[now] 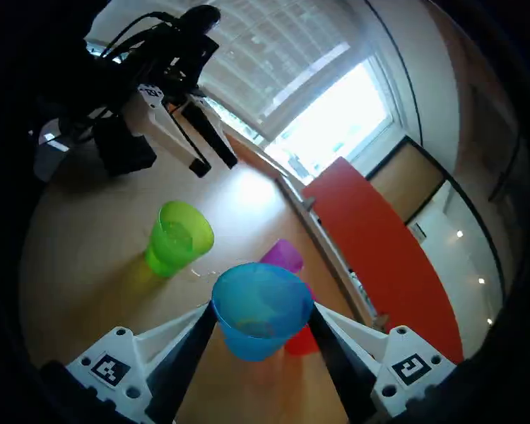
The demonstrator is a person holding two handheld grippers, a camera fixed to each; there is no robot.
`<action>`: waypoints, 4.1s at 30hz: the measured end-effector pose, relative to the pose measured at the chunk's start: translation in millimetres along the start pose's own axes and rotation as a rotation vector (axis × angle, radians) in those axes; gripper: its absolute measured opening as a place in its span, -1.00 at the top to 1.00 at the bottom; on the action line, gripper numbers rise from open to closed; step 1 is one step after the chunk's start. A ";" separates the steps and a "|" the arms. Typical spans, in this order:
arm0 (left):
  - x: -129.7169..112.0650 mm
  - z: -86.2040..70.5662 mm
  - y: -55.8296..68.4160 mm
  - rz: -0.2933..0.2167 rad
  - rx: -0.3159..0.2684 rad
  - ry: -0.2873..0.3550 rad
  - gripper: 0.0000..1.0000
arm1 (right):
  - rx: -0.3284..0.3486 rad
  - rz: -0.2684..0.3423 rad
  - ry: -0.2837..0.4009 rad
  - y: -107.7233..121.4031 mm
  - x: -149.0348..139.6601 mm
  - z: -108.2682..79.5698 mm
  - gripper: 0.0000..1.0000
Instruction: Pour water
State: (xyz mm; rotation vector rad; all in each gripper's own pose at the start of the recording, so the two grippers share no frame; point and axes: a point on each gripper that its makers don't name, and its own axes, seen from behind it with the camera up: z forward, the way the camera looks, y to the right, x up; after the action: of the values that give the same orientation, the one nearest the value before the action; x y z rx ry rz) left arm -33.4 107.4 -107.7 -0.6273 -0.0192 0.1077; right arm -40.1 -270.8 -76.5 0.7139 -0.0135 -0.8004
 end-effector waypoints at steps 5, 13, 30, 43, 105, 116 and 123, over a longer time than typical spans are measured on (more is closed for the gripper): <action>8.6 -7.1 -10.0 -0.041 0.047 0.033 -0.62 | -0.015 0.040 0.009 7.1 -1.3 -3.4 -0.89; 11.2 -9.4 -10.3 -0.025 0.065 0.036 -0.62 | -0.030 0.033 0.010 10.6 -1.3 -6.9 -0.89; 21.8 -8.3 -15.4 -0.011 0.091 0.049 -0.62 | -0.027 0.139 -0.008 11.9 -14.8 -11.9 -0.89; 33.9 -13.0 -22.9 0.013 0.138 0.058 -0.62 | 0.005 0.537 -0.094 27.1 -60.5 -22.0 -0.89; 34.6 -4.2 -28.2 -0.009 0.146 0.040 -0.62 | -0.013 0.694 -0.237 16.3 -127.2 -71.7 -1.00; 38.2 -7.7 -31.1 -0.003 0.152 0.042 -0.62 | -0.058 0.696 -0.229 27.8 -127.1 -91.1 -1.00; 41.4 -10.5 -36.7 0.007 0.166 0.043 -0.62 | -0.186 0.707 -0.171 80.3 -125.2 -102.5 -1.00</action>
State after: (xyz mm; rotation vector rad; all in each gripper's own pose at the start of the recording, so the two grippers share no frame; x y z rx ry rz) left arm 11.7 76.1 -95.3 -0.4640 0.0331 0.1019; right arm -48.9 -90.4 -76.9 0.4142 -0.3254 -0.1766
